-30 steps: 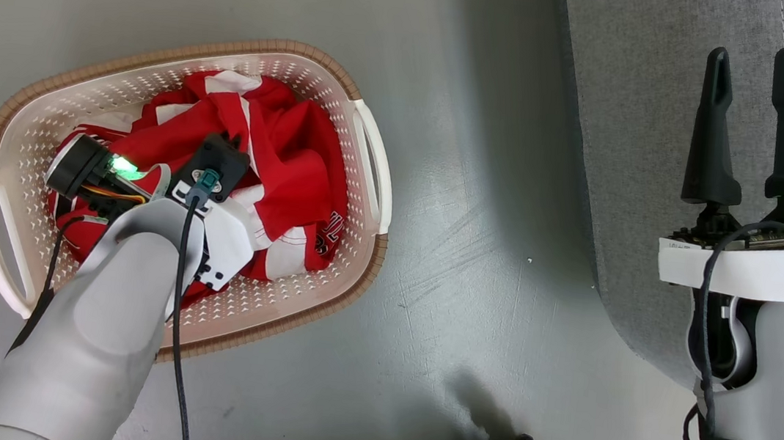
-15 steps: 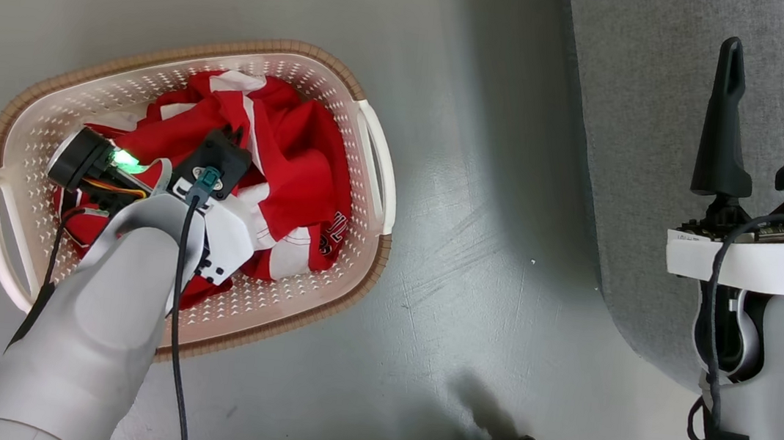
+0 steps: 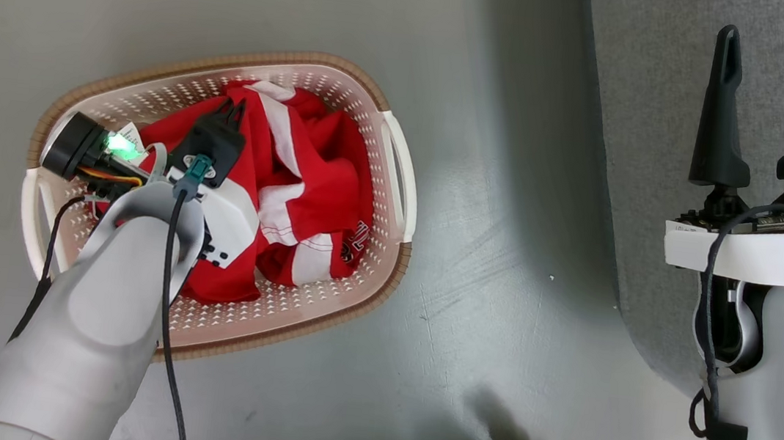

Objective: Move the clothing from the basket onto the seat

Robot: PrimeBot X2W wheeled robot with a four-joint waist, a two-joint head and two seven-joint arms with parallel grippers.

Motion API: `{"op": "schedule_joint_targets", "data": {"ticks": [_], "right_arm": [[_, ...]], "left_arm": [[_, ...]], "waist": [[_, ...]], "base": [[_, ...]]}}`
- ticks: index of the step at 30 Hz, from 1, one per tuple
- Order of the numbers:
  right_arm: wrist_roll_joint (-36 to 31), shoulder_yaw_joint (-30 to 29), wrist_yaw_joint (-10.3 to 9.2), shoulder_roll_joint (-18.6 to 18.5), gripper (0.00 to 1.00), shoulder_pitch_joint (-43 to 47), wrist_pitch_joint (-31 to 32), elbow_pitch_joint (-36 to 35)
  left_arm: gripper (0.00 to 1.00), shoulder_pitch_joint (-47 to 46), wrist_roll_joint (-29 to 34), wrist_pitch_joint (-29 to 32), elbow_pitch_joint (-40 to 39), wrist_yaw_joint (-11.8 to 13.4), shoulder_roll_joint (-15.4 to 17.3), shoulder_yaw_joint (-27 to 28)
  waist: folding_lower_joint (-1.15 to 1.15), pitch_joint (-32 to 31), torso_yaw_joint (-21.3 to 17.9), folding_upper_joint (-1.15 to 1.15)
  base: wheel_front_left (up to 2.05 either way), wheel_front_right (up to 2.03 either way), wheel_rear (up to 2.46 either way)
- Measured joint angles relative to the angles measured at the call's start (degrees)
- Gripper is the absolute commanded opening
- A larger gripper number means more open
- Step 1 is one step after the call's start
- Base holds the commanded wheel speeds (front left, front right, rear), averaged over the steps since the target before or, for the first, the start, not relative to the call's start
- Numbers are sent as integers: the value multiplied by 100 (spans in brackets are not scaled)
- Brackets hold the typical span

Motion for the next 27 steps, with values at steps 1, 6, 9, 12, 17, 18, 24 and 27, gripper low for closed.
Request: {"op": "schedule_joint_targets", "data": {"ticks": [1, 6, 9, 12, 17, 18, 24, 27], "right_arm": [[-10, -5, 0, 0, 100, 1, 0, 4], [-86, -40, 0, -1, 100, 1, 0, 35], [-140, -107, 0, -3, 100, 1, -1, 51], [-245, -154, 0, -5, 100, 1, -1, 65], [-415, -210, 0, -8, 100, 2, -5, 89], [-430, -218, 0, -8, 100, 3, -7, 97], [-641, -222, 0, -13, 100, 22, -8, 199], [-768, -224, 0, -18, 100, 31, -8, 232]], "left_arm": [[0, 37, -30, 0, -46, 8, 9, 19], [0, 220, -89, -7, -274, 100, 27, 64], [0, 335, -174, -7, -541, 125, 23, 114], [0, 398, -247, -8, -987, 221, 13, 175], [0, 592, -313, -27, -1648, 327, 16, 245], [0, 671, -358, -30, -1747, 352, 15, 261], [0, 1072, -452, -31, -2347, 480, 49, 334], [0, 1194, -488, -31, -2648, 556, 54, 363]], "waist": [[0, -22, 21, 0], [0, -152, 125, 0], [0, -247, 188, 0], [0, -351, 255, 0], [0, -546, 370, 0], [0, -588, 393, 0], [0, -862, 531, 0], [0, -1013, 597, 0]], "base": [[0, 0, 0], [0, 0, 0], [0, 0, 0], [0, 0, 0], [0, 0, 0], [0, 0, 0], [0, 0, 0], [0, 0, 0]]}}
